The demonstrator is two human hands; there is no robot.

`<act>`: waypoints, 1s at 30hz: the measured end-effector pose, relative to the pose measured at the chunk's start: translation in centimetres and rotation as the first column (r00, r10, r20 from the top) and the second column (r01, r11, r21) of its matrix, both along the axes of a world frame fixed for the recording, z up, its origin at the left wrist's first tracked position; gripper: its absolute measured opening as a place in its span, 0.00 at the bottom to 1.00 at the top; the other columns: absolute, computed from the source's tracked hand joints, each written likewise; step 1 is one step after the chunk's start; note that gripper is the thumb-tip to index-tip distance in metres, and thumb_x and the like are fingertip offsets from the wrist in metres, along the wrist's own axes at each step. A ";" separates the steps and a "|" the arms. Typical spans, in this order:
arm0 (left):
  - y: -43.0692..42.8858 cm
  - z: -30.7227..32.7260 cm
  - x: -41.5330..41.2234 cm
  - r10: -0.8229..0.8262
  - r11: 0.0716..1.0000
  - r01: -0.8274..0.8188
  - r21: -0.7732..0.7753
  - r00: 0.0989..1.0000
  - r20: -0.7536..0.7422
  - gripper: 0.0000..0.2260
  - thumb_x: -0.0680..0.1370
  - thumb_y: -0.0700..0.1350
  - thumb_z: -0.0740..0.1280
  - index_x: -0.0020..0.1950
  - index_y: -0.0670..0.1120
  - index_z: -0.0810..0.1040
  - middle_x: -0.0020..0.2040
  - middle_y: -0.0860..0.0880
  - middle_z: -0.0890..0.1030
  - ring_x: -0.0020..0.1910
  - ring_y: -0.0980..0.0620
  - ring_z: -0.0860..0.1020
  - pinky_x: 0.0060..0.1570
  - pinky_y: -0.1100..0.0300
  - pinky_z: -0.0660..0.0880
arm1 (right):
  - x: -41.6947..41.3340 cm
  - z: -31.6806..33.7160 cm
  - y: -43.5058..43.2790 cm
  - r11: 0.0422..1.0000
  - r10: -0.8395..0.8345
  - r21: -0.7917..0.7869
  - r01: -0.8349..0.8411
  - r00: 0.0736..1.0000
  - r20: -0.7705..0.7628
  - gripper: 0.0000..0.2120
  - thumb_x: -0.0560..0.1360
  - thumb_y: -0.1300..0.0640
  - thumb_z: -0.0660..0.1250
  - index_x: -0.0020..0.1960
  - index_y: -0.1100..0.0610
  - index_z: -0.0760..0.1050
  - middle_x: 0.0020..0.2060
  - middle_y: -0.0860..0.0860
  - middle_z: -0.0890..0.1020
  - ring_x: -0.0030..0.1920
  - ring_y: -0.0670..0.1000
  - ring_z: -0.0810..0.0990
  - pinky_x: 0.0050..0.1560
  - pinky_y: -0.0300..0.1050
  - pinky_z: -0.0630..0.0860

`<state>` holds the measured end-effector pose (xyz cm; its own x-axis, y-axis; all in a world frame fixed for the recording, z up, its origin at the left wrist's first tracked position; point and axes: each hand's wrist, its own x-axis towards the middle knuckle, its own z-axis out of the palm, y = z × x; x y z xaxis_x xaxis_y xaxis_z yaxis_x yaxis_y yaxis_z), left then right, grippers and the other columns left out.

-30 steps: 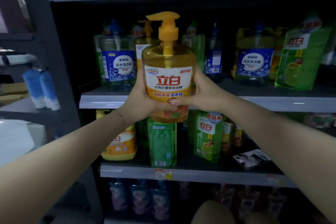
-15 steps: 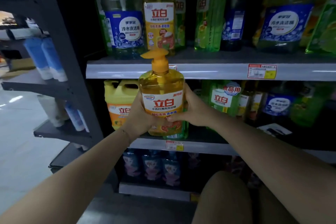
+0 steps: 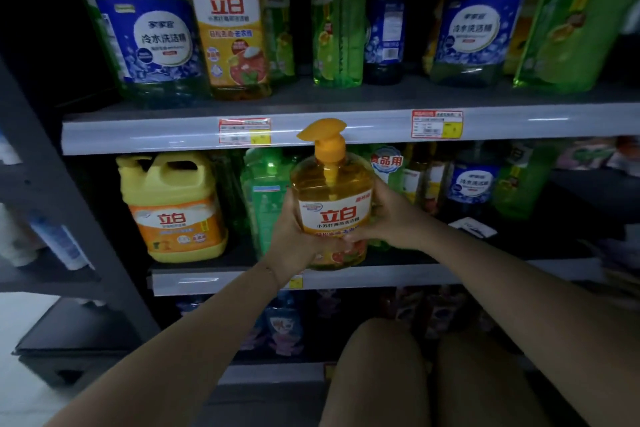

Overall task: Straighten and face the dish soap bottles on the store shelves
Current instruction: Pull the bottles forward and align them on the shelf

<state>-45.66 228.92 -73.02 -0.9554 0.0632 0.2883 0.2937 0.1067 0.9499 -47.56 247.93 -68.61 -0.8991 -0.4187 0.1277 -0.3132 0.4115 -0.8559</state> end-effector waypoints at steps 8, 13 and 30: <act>6.3 -0.3 -1.3 -0.093 0.995 0.093 0.030 0.996 0.003 0.37 0.63 0.27 0.77 0.66 0.48 0.67 0.58 0.52 0.79 0.54 0.65 0.79 0.47 0.68 0.77 | -0.2 -0.5 6.1 0.996 -0.081 0.023 0.080 0.996 0.022 0.49 0.61 0.57 0.81 0.71 0.36 0.56 0.66 0.44 0.73 0.67 0.48 0.71 0.67 0.55 0.70; 6.6 0.3 -1.7 -0.111 0.993 0.111 0.028 0.994 -0.024 0.39 0.62 0.30 0.79 0.69 0.47 0.67 0.60 0.49 0.80 0.60 0.56 0.79 0.52 0.60 0.79 | -0.3 -0.1 7.0 0.998 -0.066 0.014 0.066 0.998 -0.020 0.48 0.57 0.48 0.81 0.70 0.37 0.60 0.65 0.42 0.74 0.66 0.47 0.72 0.66 0.57 0.71; 0.4 14.3 0.7 -0.055 0.998 0.048 -0.043 0.981 -0.185 0.31 0.60 0.30 0.79 0.60 0.45 0.76 0.51 0.51 0.85 0.52 0.54 0.83 0.46 0.62 0.80 | 1.3 12.7 2.3 0.997 0.054 -0.039 -0.069 0.951 -0.303 0.34 0.60 0.47 0.77 0.63 0.50 0.71 0.53 0.43 0.81 0.53 0.40 0.80 0.54 0.38 0.77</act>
<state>-44.98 229.36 -58.76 -0.8807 0.1248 0.4568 0.4706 0.1217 0.8739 -46.28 250.18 -55.87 -0.7883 -0.4581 0.4108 -0.5832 0.3435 -0.7361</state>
